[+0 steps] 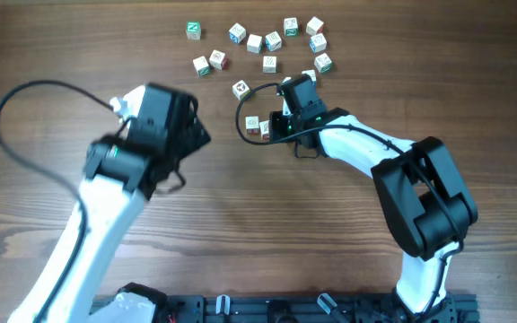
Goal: Form a horizontal line
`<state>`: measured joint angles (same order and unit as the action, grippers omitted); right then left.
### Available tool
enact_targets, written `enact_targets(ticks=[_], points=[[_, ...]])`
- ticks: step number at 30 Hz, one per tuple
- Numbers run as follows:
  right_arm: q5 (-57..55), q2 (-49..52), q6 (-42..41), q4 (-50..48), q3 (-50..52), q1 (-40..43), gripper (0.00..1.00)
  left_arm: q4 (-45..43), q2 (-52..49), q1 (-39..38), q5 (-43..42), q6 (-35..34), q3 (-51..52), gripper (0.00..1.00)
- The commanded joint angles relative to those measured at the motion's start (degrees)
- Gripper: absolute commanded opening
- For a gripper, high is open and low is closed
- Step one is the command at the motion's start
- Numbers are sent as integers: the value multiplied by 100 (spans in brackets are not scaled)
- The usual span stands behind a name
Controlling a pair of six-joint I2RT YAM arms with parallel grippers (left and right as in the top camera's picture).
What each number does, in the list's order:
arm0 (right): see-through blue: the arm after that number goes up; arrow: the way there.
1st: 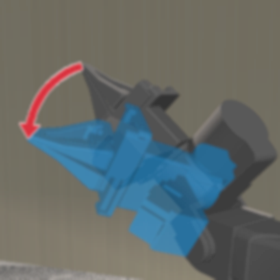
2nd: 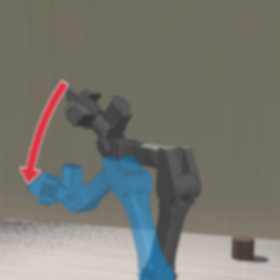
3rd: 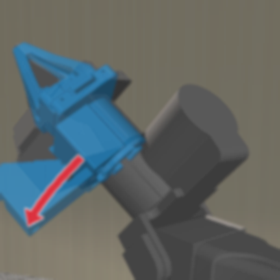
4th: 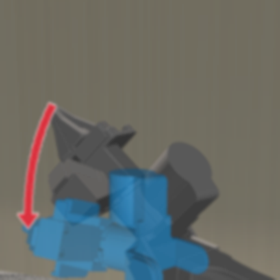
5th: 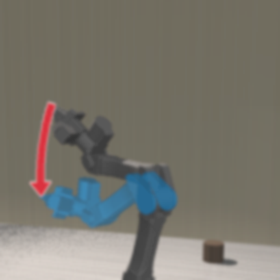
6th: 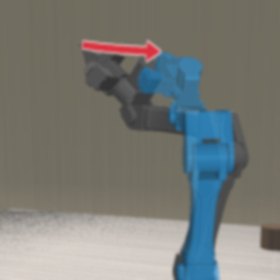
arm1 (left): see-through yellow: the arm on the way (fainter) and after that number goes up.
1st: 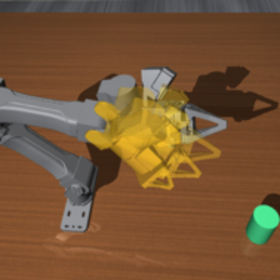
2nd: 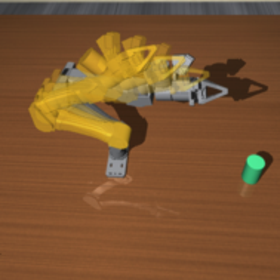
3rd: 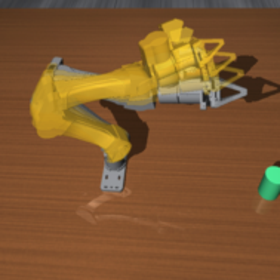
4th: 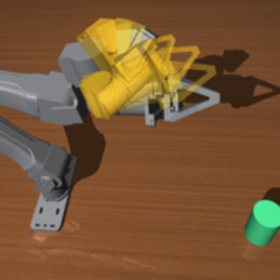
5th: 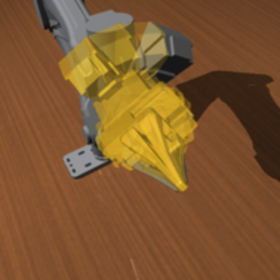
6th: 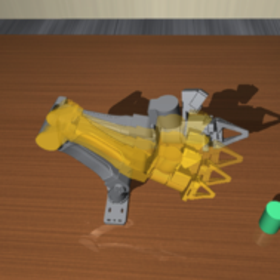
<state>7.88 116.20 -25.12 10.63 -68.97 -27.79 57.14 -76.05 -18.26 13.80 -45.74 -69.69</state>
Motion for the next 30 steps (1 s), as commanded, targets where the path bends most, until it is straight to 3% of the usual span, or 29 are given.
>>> enact_targets(ticks=[1, 2, 4, 5, 6, 11, 23, 30], points=[[240, 96, -348, 85, 9, 365, 4, -245, -837, 601, -1082, -101, 55, 53], [385, 96, -334, 103, 9, 437, 4, -293, -1023, 732, -1296, -101, 55, 35], [643, 96, -337, 133, 9, 551, 4, -367, -1346, 920, -1615, -74, 55, 15], [758, 96, -337, 149, 9, 610, 4, -448, -1556, 1001, -1799, 63, 55, 6], [767, 96, -334, 160, 9, 636, 4, -535, -1700, 1047, -1961, 197, 55, 4], [723, 96, -203, 140, 9, 643, 4, -1316, -2389, 1021, -2870, 798, 59, 4], [837, 96, -205, 142, 9, 645, 4, -3244, -4054, 776, -4096, 809, 59, 4], [1311, 96, -197, 44, 9, 645, 4, -3829, -4186, 772, -4295, 1408, 59, 4]])
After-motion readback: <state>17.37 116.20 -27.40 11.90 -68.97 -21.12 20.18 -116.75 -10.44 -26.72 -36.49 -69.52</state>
